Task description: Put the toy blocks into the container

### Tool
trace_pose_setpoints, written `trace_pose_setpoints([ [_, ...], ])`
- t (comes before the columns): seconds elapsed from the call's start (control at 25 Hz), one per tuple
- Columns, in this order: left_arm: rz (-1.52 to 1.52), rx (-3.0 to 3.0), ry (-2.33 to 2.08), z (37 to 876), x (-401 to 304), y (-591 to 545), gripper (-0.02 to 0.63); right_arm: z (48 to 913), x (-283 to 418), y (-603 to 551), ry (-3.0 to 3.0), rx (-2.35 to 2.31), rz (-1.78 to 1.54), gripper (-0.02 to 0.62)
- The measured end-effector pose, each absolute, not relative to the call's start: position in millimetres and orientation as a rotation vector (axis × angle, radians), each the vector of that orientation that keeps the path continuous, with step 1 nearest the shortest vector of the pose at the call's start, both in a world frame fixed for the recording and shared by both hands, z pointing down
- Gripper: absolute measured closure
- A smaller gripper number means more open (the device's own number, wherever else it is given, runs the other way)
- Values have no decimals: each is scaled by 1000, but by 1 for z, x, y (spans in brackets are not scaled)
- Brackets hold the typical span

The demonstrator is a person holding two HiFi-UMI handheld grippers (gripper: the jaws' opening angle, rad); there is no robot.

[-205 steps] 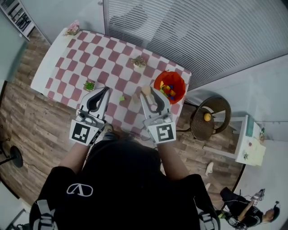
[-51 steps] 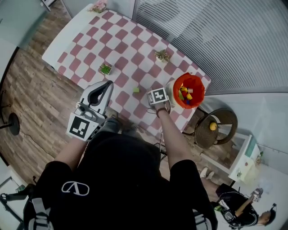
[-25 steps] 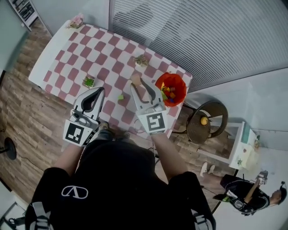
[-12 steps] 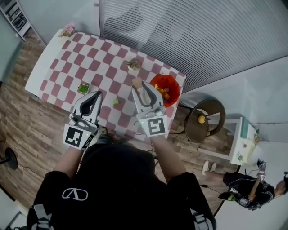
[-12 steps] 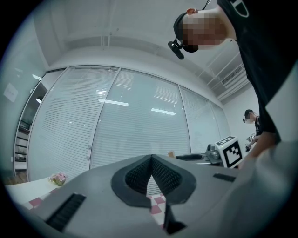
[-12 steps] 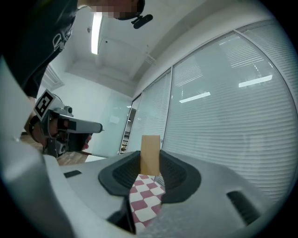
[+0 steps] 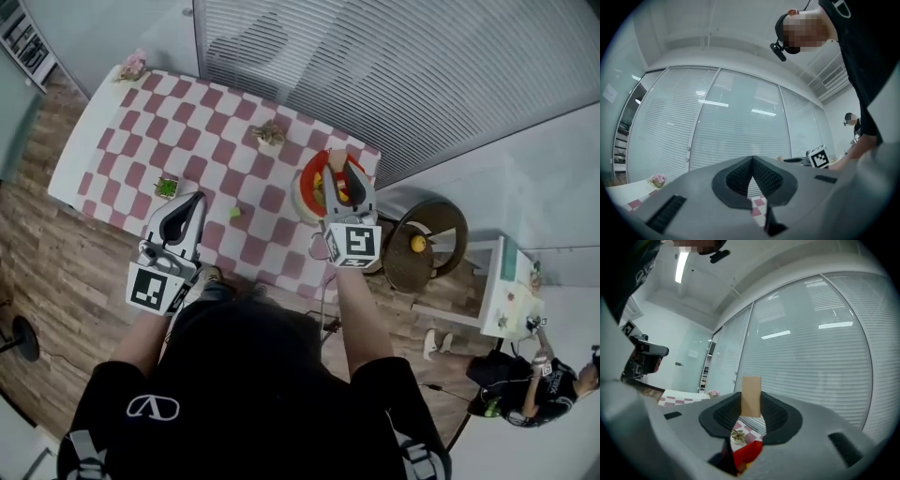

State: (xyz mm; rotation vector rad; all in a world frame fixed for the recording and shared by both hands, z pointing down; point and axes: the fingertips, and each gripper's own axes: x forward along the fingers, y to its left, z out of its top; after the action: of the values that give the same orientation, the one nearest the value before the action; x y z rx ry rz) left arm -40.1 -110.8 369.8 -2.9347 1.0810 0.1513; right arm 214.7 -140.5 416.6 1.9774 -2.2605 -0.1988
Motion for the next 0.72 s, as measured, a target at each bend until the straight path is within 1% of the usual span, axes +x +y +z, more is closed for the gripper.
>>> trace_pose_setpoints([
  [0.24, 163, -2919, 1085, 367, -38, -112, 600, 424, 273, -138, -2141, 2108, -161, 459],
  [0.48, 147, -2925, 1071, 371, -30, -112, 600, 435, 289, -140, -2102, 2134, -131, 459],
  [0.72, 121, -2939, 1078, 377, -33, -111, 600, 478, 294, -147, -2066, 2096, 17, 459],
])
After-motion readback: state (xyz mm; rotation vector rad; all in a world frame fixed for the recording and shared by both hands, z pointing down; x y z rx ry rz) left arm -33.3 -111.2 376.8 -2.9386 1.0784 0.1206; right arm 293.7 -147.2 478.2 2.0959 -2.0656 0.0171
